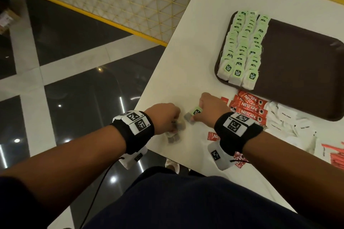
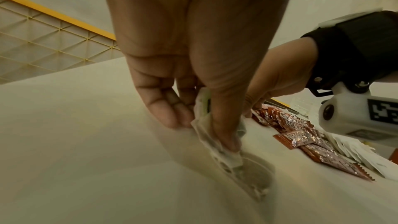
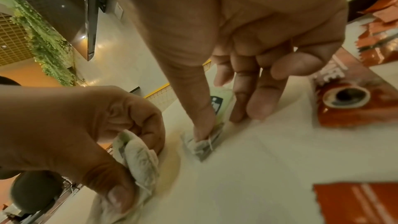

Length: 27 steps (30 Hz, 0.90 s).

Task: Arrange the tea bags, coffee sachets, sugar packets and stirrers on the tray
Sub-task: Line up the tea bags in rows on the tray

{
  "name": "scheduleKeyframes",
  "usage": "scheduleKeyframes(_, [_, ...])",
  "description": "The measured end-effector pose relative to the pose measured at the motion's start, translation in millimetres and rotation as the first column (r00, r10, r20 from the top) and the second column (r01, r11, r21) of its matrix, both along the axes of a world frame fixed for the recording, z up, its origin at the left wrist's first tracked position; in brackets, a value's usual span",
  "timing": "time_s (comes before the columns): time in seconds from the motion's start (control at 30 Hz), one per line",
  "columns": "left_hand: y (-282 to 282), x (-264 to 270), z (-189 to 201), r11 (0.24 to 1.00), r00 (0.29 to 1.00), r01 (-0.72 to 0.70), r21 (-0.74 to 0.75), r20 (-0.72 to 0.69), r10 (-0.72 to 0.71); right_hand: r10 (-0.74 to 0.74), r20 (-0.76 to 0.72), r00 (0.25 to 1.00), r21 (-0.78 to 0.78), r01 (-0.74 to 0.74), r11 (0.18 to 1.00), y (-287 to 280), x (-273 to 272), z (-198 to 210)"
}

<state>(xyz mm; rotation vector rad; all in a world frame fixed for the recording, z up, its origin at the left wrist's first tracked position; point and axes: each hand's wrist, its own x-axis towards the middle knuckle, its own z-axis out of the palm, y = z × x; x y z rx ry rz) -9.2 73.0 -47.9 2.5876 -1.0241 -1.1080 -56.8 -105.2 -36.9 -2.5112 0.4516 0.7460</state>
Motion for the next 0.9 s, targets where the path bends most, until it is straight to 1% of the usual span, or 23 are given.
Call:
scheduleKeyframes(0.13, [-1.0,2.7,-1.0,0.999,1.0,0.021,-0.033,-0.022,-0.021,-0.096,0.068,0.993,0.095,0.089,0.992,-2.5,-7.1,-6.0])
scheduleKeyframes(0.2, [-2.2,5.1,-1.4,0.998,0.999,-0.006,-0.06,-0.047,0.003,-0.155,0.086,0.984,0.17,0.138,0.976,-8.4,-8.5,-6.9])
scheduleKeyframes(0.27, [-4.5,8.8,-2.1,0.996,0.997,-0.032,-0.079,-0.073,0.026,-0.175,0.114,0.978,0.218,0.147,0.965,-18.6,-8.3,-1.6])
scheduleKeyframes(0.37, [-11.1,15.4,-1.8,0.994,0.994,-0.047,-0.095,-0.107,0.036,-0.293,0.134,0.947,0.361,0.229,0.904,-41.6,-7.6,12.9])
scheduleKeyframes(0.4, [-14.4,17.7,-0.8,0.993,0.993,-0.05,-0.109,-0.11,0.038,-0.319,0.139,0.938,0.381,0.246,0.891,-50.8,-7.0,17.8])
scheduleKeyframes(0.43, [-18.3,20.4,0.2,0.99,0.993,-0.055,-0.128,-0.109,0.041,-0.329,0.153,0.932,0.374,0.253,0.892,-61.2,-5.3,21.7])
scheduleKeyframes(0.5, [-27.9,26.1,3.4,0.982,0.994,-0.062,-0.18,-0.096,0.045,-0.312,0.205,0.928,0.301,0.244,0.922,-83.1,1.1,26.2])
scheduleKeyframes(0.57, [-39.8,32.6,6.2,0.968,0.995,-0.074,-0.239,-0.079,0.056,-0.274,0.244,0.93,0.212,0.224,0.951,-104.8,9.9,27.4])
scheduleKeyframes(0.67, [-59.7,44.2,9.0,0.943,0.994,-0.104,-0.315,-0.076,0.084,-0.198,0.256,0.946,0.119,0.173,0.978,-129.0,24.1,24.2])
scheduleKeyframes(0.8, [-83.1,58.0,14.7,0.887,0.974,-0.223,-0.405,-0.138,0.182,-0.119,0.24,0.964,0.032,0.115,0.993,-140.6,40.6,19.1])
scheduleKeyframes(0.9, [-96.2,64.4,18.3,0.825,0.947,-0.315,-0.47,-0.209,0.243,-0.091,0.27,0.959,-0.026,0.101,0.995,-145.4,49.0,14.9])
